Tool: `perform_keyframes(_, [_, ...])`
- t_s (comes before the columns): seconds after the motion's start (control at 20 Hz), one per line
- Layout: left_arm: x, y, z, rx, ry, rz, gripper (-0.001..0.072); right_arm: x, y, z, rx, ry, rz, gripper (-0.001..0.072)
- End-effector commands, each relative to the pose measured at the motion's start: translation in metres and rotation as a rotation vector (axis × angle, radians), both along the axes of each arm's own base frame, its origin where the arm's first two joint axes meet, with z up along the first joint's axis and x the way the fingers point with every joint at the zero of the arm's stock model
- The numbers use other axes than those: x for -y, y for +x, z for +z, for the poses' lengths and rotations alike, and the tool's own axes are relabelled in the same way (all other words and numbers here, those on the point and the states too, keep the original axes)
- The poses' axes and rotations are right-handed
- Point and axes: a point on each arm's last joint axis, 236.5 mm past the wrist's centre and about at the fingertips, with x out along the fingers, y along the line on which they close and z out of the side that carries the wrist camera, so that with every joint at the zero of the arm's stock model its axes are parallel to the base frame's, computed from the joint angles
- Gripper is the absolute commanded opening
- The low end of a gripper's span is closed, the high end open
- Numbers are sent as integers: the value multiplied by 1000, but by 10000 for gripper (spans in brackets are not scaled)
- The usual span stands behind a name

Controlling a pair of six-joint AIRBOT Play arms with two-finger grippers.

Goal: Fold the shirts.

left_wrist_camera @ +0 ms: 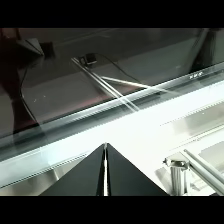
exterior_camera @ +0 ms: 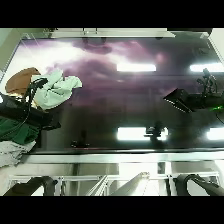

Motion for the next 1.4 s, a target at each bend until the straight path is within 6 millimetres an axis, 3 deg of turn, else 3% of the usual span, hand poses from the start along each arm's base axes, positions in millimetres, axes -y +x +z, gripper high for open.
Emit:
perform_keyframes(0.0, [0,-2,-1,9,-3,13,15,0,0,0,0,0,0,681])
perform_keyframes(0.2, [1,5,-10,-10,-1,22,15,0,0,0,-1,0,1,681])
perform_keyframes(0.55, [1,5,-44,-183,14,65,13,0,0,0,0,0,0,681])
perform_keyframes(0.7, [2,27,-34,-155,15,61,7,0,0,0,-1,0,1,681])
perform_keyframes(0.75, [1,41,-27,-113,24,65,46,0,0,0,0,0,0,681])
perform_keyframes(0.85, [-19,79,-16,7,112,76,617,1,1,0,4,-1,-4,681])
perform_keyframes(0.9, [-36,98,-13,65,185,85,720,1,3,1,9,-4,-8,681])
perform_keyframes(1.1, [-102,144,-11,123,460,100,720,4,7,0,20,-10,-21,681])
perform_keyframes(1.35, [-154,181,-60,42,489,198,720,8,12,0,33,-17,-38,681])
